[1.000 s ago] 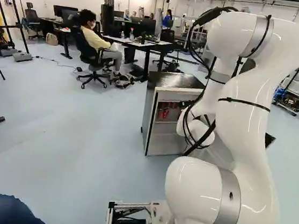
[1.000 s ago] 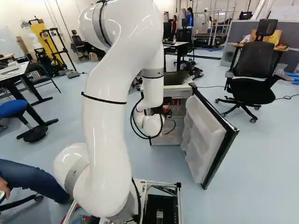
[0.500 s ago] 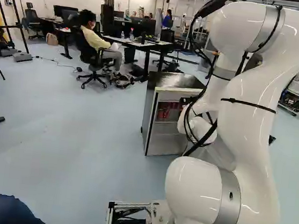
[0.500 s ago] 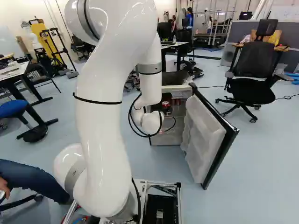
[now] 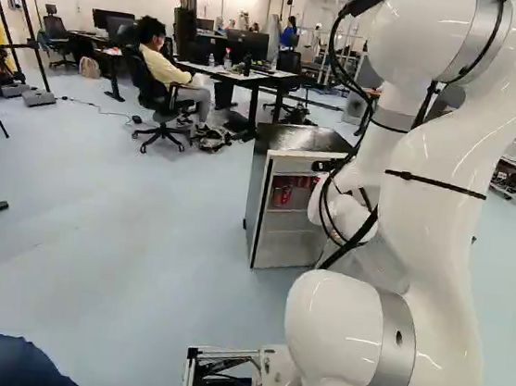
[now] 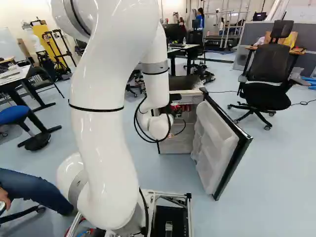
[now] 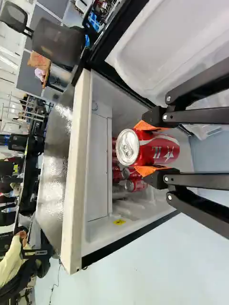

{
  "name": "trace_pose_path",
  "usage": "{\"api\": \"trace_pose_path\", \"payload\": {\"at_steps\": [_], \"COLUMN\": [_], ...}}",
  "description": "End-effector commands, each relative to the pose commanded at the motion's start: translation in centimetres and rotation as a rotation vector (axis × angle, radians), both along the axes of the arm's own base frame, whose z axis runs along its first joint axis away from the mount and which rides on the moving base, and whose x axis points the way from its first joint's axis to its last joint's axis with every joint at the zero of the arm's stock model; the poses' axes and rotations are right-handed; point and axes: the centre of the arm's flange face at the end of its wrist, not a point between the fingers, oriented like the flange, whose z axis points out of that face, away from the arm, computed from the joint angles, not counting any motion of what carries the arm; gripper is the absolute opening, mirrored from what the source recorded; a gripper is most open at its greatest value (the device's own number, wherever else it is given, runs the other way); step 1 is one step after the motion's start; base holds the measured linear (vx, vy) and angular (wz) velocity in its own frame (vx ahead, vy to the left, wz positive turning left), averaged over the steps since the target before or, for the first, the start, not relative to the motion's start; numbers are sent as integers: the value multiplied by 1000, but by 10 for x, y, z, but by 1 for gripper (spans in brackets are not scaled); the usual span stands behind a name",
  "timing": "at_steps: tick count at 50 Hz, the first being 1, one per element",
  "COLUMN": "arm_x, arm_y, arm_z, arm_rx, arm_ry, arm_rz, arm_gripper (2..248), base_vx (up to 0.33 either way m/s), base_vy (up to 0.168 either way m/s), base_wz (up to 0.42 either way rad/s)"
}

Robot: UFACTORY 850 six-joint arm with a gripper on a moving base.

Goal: Grab a drink from the fridge

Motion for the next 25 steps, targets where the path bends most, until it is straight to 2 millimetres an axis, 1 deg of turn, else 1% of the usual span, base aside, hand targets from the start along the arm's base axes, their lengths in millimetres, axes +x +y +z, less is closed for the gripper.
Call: {"api": "trace_pose_path", "payload": {"at_steps": [19, 25], "arm_x": [9, 9], "arm_y": [0, 0], "arm_z": [19, 25], "arm_rx": [-19, -23], "arm_ry": [-46, -51], "arm_rz": [7, 6], "arm_gripper": [93, 93], "base_vx": [0, 0], "base_vy": [0, 0], "base_wz": [0, 0]}}
